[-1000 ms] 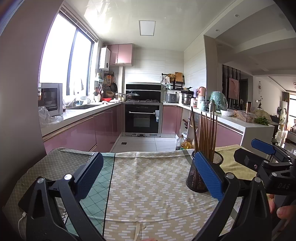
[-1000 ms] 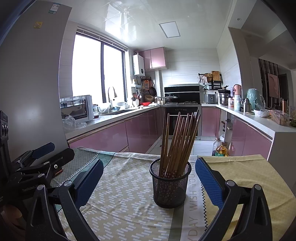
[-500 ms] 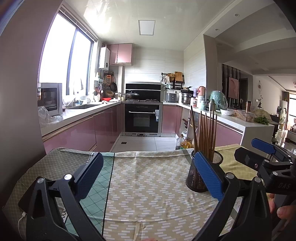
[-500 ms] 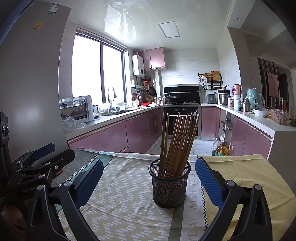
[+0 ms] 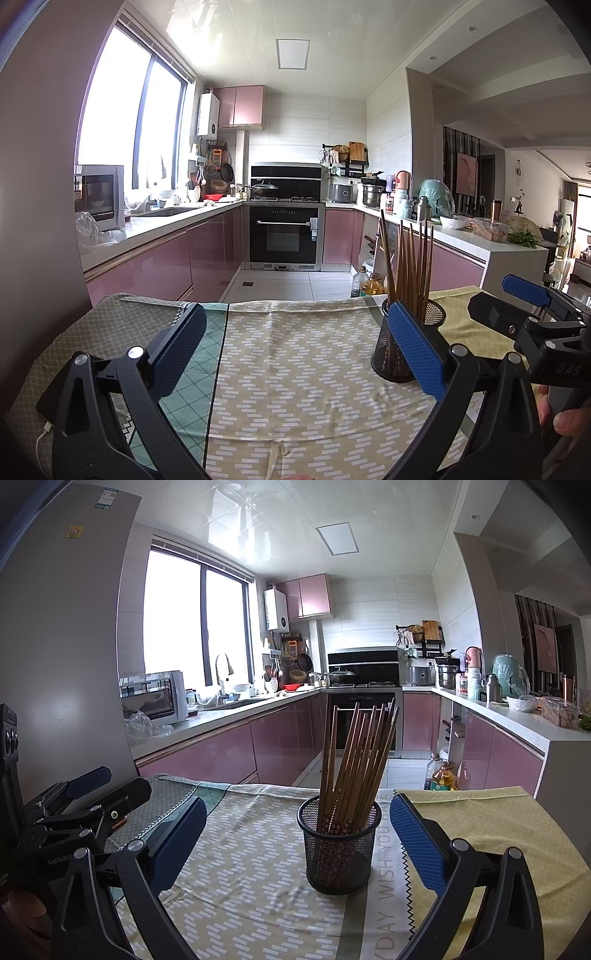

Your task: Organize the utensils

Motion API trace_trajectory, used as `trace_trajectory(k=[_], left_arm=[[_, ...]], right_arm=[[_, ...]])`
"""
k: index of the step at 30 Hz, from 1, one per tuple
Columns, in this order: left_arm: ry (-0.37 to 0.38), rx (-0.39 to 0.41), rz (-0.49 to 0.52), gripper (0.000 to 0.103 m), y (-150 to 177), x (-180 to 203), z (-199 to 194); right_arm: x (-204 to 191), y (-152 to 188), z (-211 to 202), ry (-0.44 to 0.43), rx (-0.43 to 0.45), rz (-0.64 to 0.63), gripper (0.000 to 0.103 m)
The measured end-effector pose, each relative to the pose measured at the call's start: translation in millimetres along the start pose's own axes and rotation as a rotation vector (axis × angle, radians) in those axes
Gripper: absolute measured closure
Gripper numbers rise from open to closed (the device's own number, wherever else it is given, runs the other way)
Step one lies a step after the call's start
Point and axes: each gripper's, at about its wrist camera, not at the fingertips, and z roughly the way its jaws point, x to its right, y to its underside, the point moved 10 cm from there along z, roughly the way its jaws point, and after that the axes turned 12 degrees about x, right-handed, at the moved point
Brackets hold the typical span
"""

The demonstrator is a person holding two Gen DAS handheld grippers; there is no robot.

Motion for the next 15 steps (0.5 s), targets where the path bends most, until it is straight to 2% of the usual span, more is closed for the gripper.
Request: trace_trajectory(k=[15], left_arm=[[0.001,-0.001,0.000,0.006,-0.3,0.3,0.0]], right_arm=[[-1.5,0.0,0.6,-0.003,-0.001,0.001,0.007]])
